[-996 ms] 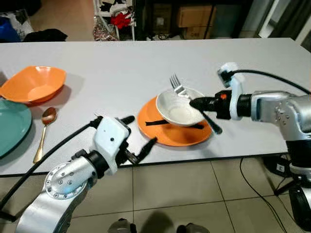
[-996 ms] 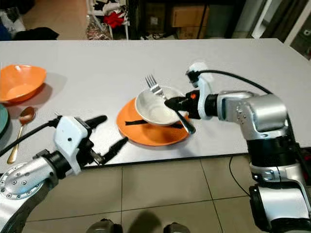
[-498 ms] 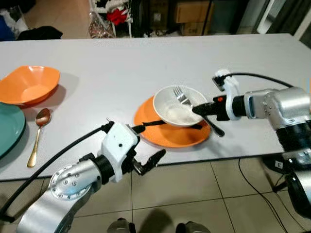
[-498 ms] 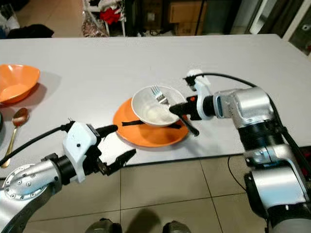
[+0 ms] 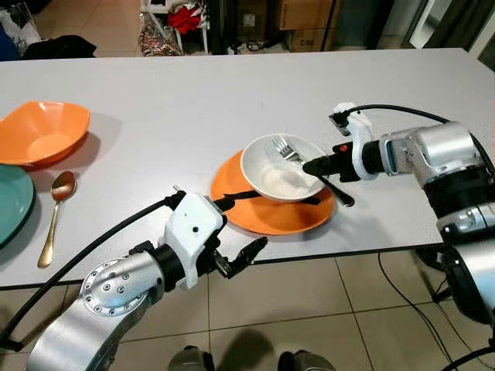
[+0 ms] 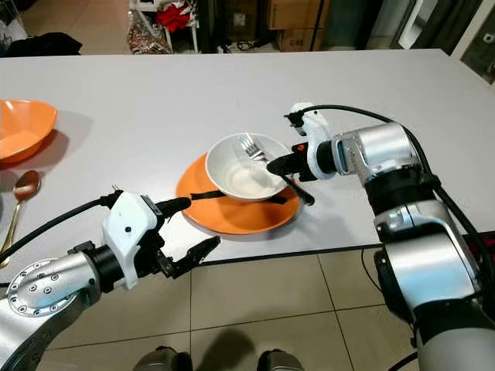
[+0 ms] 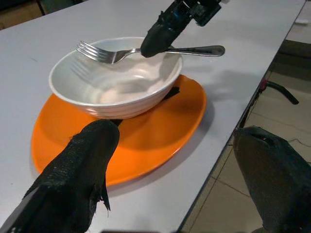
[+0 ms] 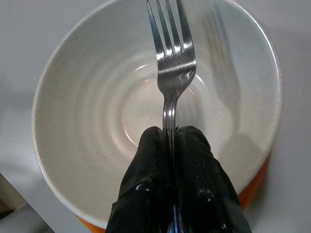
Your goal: Setting the table
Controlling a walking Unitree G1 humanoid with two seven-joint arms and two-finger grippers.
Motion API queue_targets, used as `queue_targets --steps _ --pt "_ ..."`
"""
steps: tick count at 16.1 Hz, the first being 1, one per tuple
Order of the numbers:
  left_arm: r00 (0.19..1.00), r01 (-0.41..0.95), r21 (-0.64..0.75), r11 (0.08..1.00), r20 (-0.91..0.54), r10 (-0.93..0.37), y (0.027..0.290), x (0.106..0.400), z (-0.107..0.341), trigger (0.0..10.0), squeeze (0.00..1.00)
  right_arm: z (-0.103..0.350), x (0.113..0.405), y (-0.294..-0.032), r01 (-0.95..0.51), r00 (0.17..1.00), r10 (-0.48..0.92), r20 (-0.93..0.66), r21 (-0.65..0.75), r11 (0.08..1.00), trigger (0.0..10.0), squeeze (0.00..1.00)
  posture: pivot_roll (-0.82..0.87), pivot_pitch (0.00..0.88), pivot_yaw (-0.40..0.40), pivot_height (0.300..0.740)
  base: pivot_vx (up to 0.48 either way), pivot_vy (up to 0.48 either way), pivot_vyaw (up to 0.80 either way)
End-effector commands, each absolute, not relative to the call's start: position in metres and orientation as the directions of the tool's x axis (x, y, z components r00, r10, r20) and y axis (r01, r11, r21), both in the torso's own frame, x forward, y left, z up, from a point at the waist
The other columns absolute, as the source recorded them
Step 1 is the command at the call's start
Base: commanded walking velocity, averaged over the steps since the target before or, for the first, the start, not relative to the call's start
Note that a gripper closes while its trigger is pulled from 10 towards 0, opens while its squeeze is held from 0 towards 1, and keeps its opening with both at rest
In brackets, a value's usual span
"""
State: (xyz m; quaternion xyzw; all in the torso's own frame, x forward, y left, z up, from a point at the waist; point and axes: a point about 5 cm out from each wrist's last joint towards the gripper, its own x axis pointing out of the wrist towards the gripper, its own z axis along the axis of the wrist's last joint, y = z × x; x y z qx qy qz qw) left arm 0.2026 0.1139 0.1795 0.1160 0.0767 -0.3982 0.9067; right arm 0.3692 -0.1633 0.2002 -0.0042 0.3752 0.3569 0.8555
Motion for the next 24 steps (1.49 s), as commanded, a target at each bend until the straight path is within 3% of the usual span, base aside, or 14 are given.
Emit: queue_targets --steps 1,2,3,6,11,12,13,15,17,18,19,23,24 --pt "0.662 0.748 0.151 0.646 -0.238 -0.711 0.113 0.200 0.180 10.0 0.00 0.204 0.371 -0.161 -0.631 0.453 0.616 -0.644 0.256 0.732 10.0 0.16 0.01 0.104 -0.006 0.740 0.000 0.000 0.00" --pt "0.662 0.748 0.152 0.646 -0.238 -0.710 0.113 0.200 0.180 10.0 0.00 0.203 0.372 -0.161 -0.637 0.446 0.617 -0.648 0.255 0.728 10.0 0.28 0.01 0.102 -0.007 0.740 0.000 0.000 0.00" --pt "0.663 0.747 0.152 0.647 -0.240 -0.709 0.113 0.200 0.180 10.0 0.00 0.203 0.372 -0.161 -0.644 0.436 0.619 -0.653 0.254 0.721 10.0 0.65 0.01 0.102 -0.008 0.740 0.000 0.000 0.00" --pt "0.664 0.746 0.155 0.648 -0.242 -0.707 0.113 0.200 0.180 10.0 0.00 0.204 0.374 -0.161 -0.655 0.423 0.622 -0.659 0.253 0.712 10.0 0.76 0.01 0.096 -0.008 0.740 0.000 0.000 0.00" --pt "0.676 0.735 0.161 0.658 -0.231 -0.699 0.115 0.200 0.180 10.0 0.00 0.222 0.376 -0.163 -0.677 0.448 0.643 -0.621 0.234 0.698 10.0 0.80 0.01 0.077 -0.013 0.740 0.000 0.000 0.00" --pt "0.693 0.720 0.165 0.674 -0.218 -0.687 0.116 0.201 0.182 10.0 0.00 0.232 0.375 -0.164 -0.694 0.462 0.660 -0.592 0.222 0.685 10.0 0.78 0.01 0.069 -0.013 0.740 0.000 0.000 0.00" --pt "0.757 0.653 0.176 0.737 -0.166 -0.632 0.122 0.203 0.186 10.0 0.00 0.252 0.368 -0.161 -0.748 0.490 0.728 -0.480 0.196 0.633 10.0 0.00 0.01 0.060 -0.006 0.740 0.000 0.000 0.00" --pt "0.859 0.511 0.163 0.844 -0.098 -0.502 0.132 0.207 0.190 10.0 0.00 0.269 0.354 -0.156 -0.776 0.584 0.767 -0.266 0.094 0.623 10.0 0.00 0.01 0.055 0.002 0.740 0.000 0.000 0.00" --pt "0.946 0.323 0.174 0.930 -0.036 -0.322 0.145 0.207 0.191 10.0 0.00 0.254 0.334 -0.153 -0.687 0.727 0.667 -0.166 -0.144 0.712 10.0 0.00 0.00 0.055 0.015 0.740 0.000 0.000 0.00" --pt "0.973 0.230 0.211 0.950 -0.035 -0.227 0.153 0.202 0.186 10.0 0.00 0.241 0.313 -0.146 -0.638 0.769 0.633 -0.090 -0.160 0.753 10.0 0.00 0.00 0.063 0.026 0.740 0.000 0.000 0.00" --pt "0.981 0.193 0.245 0.950 -0.039 -0.189 0.155 0.199 0.183 10.0 0.00 0.236 0.299 -0.141 -0.641 0.767 0.640 -0.035 -0.047 0.766 10.0 0.00 0.01 0.064 0.029 0.740 0.000 0.000 0.00" --pt "0.985 0.164 0.203 0.965 0.017 -0.171 0.150 0.193 0.191 10.0 0.00 0.230 0.269 -0.134 -0.505 0.858 0.507 0.084 -0.044 0.862 10.0 0.00 0.00 0.074 0.055 0.740 0.000 0.000 0.60" --pt "0.987 0.153 0.199 0.968 0.027 -0.161 0.150 0.192 0.190 10.0 0.00 0.222 0.257 -0.135 -0.462 0.876 0.472 0.100 -0.114 0.880 10.0 0.00 0.00 0.072 0.057 0.740 0.000 0.000 0.80"
